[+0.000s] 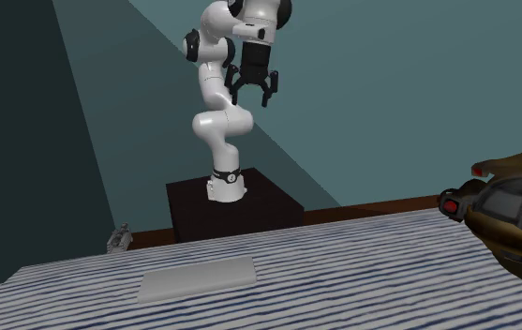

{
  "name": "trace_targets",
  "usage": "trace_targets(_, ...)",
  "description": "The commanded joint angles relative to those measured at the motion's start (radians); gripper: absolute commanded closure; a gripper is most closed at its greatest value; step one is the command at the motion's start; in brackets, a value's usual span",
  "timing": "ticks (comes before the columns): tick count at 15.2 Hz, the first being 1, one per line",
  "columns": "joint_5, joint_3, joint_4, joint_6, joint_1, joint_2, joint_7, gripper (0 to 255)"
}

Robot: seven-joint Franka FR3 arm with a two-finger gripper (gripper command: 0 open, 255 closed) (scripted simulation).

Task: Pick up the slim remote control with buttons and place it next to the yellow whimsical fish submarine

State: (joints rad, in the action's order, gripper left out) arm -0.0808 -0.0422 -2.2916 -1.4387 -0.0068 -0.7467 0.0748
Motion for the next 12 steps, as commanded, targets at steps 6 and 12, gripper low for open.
trace_targets(6, -0.088, 0.130, -0.070, -0.126, 0.015, 0.022, -0.236, 0)
trace_targets(12, -0.168, 0.286, -0.093, -0.294, 0.037, 0.123, -0.511, 0)
